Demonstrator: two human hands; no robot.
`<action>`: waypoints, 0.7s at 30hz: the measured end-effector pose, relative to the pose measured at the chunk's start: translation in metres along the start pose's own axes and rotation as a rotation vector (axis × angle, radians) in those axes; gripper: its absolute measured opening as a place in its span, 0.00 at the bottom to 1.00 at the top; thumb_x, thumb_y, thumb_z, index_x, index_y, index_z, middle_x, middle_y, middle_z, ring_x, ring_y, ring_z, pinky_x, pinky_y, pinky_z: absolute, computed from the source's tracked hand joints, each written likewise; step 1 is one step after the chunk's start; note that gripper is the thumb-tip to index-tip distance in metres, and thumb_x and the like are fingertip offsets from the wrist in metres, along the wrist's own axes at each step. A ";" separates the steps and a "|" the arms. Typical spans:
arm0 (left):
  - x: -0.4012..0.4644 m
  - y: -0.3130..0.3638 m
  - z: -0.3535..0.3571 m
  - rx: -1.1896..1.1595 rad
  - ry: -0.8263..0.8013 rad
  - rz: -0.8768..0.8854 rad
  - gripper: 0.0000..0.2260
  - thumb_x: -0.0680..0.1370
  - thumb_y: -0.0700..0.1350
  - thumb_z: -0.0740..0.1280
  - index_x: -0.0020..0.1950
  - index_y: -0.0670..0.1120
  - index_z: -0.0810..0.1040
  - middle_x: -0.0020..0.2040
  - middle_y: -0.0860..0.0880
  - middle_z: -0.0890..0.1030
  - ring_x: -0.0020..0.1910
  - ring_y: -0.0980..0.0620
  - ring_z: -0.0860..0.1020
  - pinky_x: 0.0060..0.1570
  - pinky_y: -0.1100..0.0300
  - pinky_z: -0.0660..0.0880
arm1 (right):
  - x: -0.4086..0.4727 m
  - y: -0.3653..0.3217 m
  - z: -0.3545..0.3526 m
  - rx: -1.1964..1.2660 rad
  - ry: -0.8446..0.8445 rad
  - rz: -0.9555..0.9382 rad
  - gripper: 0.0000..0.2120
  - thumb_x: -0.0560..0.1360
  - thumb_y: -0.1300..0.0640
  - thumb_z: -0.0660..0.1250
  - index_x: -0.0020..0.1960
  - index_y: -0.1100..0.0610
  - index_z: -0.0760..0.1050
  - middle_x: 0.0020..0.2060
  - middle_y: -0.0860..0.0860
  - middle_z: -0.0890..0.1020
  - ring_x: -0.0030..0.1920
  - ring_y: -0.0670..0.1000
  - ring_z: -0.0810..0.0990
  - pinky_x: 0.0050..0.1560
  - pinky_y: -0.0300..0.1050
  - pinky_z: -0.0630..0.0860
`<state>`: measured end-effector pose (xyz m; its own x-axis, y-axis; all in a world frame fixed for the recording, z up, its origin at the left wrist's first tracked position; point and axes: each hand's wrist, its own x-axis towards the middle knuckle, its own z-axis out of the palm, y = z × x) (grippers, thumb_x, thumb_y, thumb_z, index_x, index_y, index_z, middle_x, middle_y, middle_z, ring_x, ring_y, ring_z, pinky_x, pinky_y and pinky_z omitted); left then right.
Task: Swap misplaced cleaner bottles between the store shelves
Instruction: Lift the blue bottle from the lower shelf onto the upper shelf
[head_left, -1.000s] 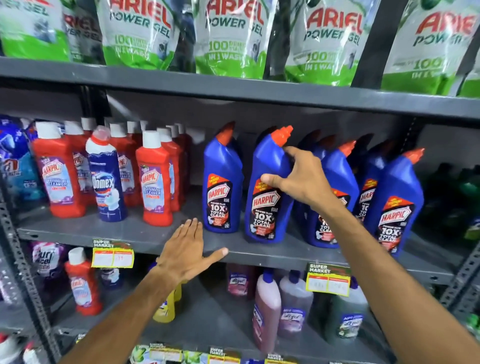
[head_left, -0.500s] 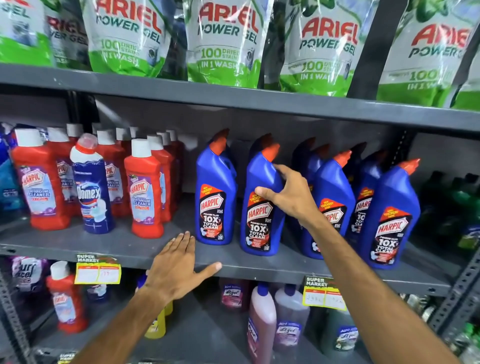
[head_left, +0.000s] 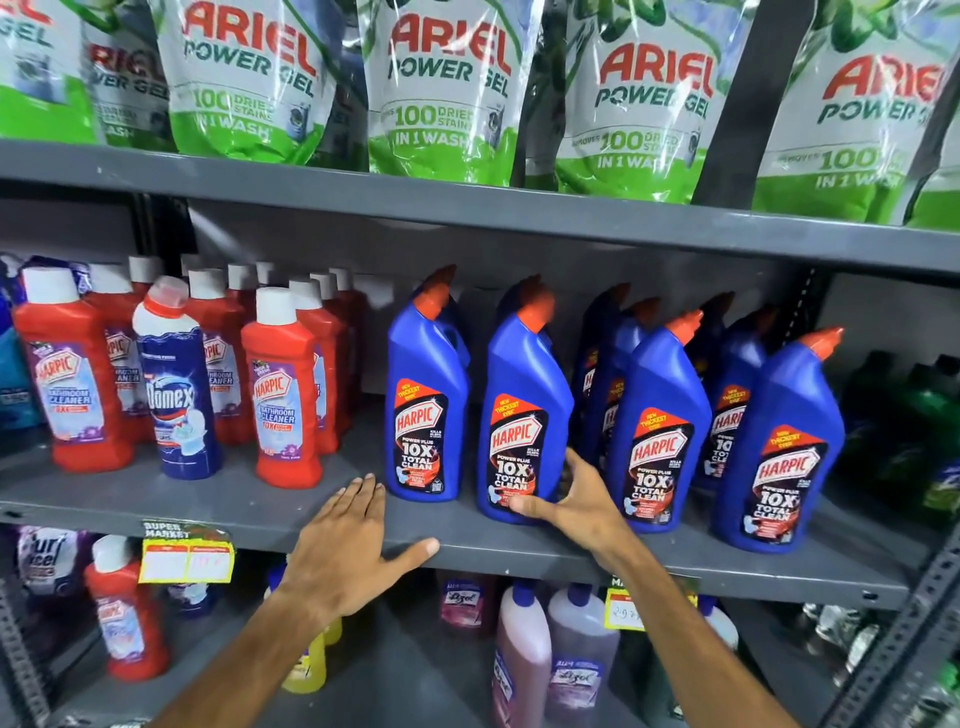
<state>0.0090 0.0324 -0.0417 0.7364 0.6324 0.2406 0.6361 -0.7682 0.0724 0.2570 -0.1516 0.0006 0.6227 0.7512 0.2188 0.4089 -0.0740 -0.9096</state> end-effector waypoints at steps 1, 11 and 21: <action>0.000 0.000 -0.001 0.002 -0.004 0.001 0.59 0.69 0.85 0.40 0.85 0.42 0.51 0.86 0.44 0.54 0.84 0.48 0.53 0.81 0.54 0.49 | 0.001 0.000 0.000 -0.002 0.002 -0.004 0.37 0.62 0.57 0.88 0.67 0.51 0.76 0.57 0.45 0.87 0.57 0.43 0.86 0.58 0.41 0.83; 0.001 0.001 -0.004 -0.010 -0.036 -0.008 0.59 0.68 0.85 0.39 0.85 0.42 0.50 0.86 0.44 0.53 0.84 0.48 0.52 0.81 0.53 0.50 | 0.006 0.005 0.001 -0.016 0.010 0.003 0.33 0.65 0.56 0.86 0.66 0.48 0.76 0.55 0.42 0.87 0.54 0.36 0.84 0.55 0.37 0.81; 0.000 0.003 -0.007 -0.018 -0.078 -0.011 0.59 0.69 0.85 0.41 0.85 0.42 0.49 0.86 0.44 0.52 0.85 0.48 0.51 0.82 0.53 0.49 | 0.007 0.008 0.000 0.005 -0.006 0.009 0.35 0.65 0.55 0.86 0.68 0.49 0.75 0.58 0.44 0.86 0.58 0.42 0.85 0.61 0.44 0.81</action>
<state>0.0096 0.0294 -0.0345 0.7458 0.6458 0.1632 0.6401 -0.7627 0.0926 0.2644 -0.1469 -0.0048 0.6219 0.7548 0.2087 0.4003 -0.0774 -0.9131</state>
